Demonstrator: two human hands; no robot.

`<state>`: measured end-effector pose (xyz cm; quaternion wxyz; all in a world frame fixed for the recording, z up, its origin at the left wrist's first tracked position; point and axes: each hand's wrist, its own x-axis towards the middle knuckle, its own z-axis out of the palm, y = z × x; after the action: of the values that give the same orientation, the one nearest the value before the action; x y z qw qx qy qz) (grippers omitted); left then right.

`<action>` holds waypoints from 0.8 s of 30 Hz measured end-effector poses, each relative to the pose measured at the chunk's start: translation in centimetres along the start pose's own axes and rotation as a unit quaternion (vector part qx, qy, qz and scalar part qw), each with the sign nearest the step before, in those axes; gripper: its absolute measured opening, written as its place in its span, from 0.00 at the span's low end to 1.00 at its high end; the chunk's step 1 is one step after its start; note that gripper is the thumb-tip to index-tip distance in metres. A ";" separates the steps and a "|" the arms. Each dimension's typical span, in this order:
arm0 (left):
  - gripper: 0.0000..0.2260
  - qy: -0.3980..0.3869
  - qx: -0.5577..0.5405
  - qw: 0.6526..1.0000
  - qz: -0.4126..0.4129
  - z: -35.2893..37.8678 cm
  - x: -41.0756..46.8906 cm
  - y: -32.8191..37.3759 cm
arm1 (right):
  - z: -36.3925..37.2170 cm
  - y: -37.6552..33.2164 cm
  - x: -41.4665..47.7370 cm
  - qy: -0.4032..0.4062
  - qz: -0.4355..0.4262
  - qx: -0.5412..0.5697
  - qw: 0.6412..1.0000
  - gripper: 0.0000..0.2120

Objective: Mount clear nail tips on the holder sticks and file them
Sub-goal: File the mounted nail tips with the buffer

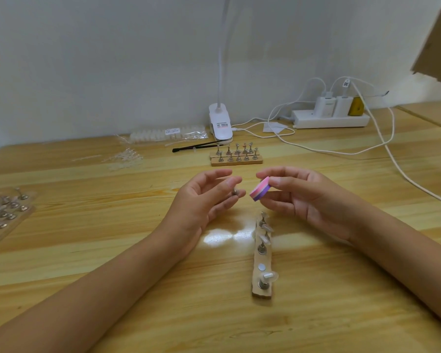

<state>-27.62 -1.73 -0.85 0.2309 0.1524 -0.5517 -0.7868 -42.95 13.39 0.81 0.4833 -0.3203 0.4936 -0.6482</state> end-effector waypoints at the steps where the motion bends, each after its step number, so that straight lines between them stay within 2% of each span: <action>1: 0.23 0.002 0.002 1.000 0.008 0.1 -0.1 0.0 | 0.1 0.0 0.0 -0.011 0.001 -0.016 1.000 0.13; 6: 0.23 -0.015 0.072 0.996 0.050 0.3 -0.4 -0.4 | 0.8 0.1 -0.4 -0.095 0.027 -0.071 0.993 0.19; 14: 0.21 -0.014 0.188 0.976 0.113 0.3 -0.8 -0.6 | 1.4 -0.5 -1.1 -0.118 0.017 -0.152 0.981 0.19; 24: 0.19 -0.051 0.216 0.974 0.038 0.2 -0.6 -0.6 | 1.0 -0.6 -1.0 -0.113 -0.010 -0.170 0.979 0.19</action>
<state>-27.38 -1.08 -1.38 0.1935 0.1375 -0.7252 -0.6463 -41.90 14.04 1.73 0.4680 -0.4736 0.5358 -0.5191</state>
